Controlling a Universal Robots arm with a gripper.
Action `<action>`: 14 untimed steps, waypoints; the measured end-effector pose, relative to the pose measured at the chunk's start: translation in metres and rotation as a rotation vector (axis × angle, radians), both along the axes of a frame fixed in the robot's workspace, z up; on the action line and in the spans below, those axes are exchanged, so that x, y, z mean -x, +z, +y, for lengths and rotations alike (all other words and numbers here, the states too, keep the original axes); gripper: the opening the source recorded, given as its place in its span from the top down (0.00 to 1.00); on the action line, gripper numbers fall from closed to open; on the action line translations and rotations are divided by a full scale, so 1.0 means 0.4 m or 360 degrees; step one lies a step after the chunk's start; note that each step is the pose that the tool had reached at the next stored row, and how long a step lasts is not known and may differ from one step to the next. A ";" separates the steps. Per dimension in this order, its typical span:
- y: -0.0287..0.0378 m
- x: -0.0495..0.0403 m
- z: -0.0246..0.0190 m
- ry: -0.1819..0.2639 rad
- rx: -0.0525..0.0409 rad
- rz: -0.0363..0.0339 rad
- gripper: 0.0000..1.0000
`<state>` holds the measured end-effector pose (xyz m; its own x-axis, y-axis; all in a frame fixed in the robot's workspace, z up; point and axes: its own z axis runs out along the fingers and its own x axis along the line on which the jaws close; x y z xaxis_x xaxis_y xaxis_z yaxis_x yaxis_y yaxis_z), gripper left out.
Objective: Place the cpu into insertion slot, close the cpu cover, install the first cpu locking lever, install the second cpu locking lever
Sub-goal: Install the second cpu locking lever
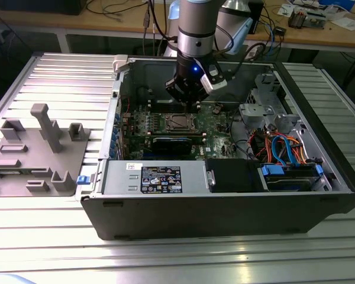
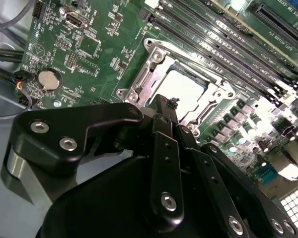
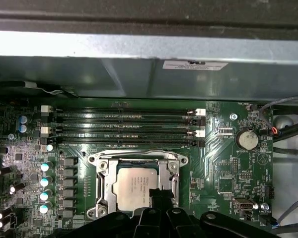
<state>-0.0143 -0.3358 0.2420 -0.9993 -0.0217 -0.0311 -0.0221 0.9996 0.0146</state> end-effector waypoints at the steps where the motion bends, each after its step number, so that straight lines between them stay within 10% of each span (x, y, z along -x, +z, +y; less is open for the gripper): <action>1: 0.000 0.000 -0.002 0.0000 0.0000 0.0000 0.89; 14: 0.000 0.001 -0.036 0.0007 0.0000 0.0000 0.89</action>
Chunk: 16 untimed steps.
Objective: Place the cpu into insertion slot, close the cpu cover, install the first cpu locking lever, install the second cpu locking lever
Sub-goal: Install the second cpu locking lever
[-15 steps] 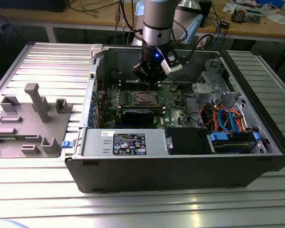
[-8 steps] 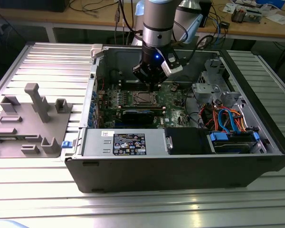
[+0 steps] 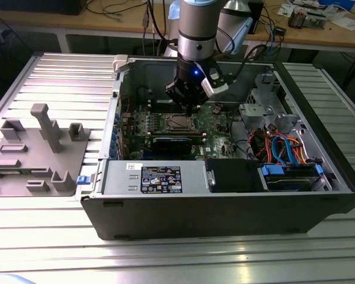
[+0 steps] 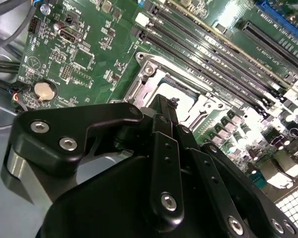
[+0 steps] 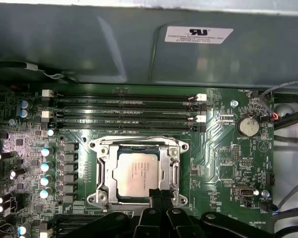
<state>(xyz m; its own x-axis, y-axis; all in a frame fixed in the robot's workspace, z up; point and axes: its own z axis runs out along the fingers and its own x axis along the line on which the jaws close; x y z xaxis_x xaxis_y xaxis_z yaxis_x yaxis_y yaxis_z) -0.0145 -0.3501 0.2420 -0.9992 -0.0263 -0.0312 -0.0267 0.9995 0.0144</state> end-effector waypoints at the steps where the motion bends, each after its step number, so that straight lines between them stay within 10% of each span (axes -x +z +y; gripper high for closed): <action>1: 0.000 0.000 -0.005 0.0001 0.0000 0.0000 0.89; 16: 0.000 0.001 -0.031 0.0006 0.0001 0.0000 0.89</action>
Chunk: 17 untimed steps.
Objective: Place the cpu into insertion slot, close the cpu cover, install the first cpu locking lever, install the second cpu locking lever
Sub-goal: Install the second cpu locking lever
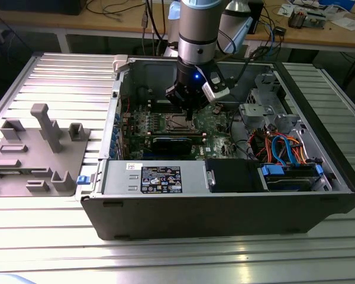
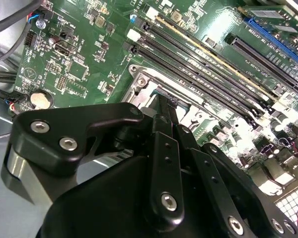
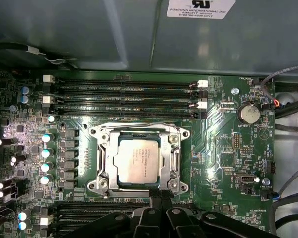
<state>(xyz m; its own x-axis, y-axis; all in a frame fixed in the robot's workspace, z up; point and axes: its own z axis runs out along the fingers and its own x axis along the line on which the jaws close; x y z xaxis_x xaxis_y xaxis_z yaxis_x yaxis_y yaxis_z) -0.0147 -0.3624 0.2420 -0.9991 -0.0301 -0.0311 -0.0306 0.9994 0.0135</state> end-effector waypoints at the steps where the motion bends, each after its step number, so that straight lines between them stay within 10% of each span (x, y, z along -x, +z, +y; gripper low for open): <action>1: 0.000 0.000 0.000 0.0000 0.0000 0.0000 0.89; 11: 0.000 0.000 -0.001 0.0000 0.0000 0.0000 0.89; 17: -0.001 0.000 -0.033 0.0000 -0.0127 0.0004 0.89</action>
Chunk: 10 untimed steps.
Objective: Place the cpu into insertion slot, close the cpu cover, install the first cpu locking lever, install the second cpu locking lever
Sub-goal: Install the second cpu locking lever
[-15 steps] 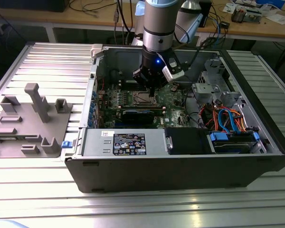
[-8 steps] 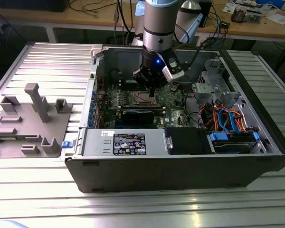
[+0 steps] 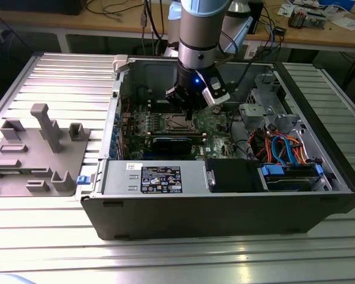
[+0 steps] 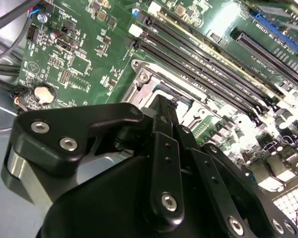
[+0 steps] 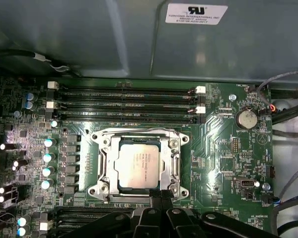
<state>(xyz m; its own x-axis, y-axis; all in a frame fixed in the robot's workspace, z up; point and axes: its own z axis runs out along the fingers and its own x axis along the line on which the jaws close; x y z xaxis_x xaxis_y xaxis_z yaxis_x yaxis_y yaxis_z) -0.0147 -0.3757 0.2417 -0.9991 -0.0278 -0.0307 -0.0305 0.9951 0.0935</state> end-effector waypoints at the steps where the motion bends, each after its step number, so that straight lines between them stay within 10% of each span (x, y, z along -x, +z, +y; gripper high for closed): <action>1: 0.000 0.000 -0.002 0.0000 -0.0001 0.0000 0.89; 10: 0.000 0.013 -0.012 0.0000 -0.0005 0.0000 0.89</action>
